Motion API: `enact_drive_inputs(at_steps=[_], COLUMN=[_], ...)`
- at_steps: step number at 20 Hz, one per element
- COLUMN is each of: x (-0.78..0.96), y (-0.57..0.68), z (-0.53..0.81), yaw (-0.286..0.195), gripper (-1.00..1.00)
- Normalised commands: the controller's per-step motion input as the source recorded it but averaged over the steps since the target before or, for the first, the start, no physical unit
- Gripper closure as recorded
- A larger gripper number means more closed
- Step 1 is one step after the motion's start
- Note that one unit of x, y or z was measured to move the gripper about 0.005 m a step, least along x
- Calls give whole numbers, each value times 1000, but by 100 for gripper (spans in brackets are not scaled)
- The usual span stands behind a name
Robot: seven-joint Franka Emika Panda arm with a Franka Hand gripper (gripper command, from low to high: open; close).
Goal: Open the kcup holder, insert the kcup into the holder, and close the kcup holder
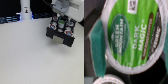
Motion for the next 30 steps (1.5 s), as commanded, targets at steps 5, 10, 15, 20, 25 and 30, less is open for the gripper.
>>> enact_drive_inputs(at_steps=[5,10,15,20,25,30], x=[83,158,187,326,454,525], y=[106,37,-86,-374,-465,-460], z=[111,329,537,494,297,166], yaw=[59,85,85,100,76,51], gripper=[-100,-100,-100,-100,-100,-100])
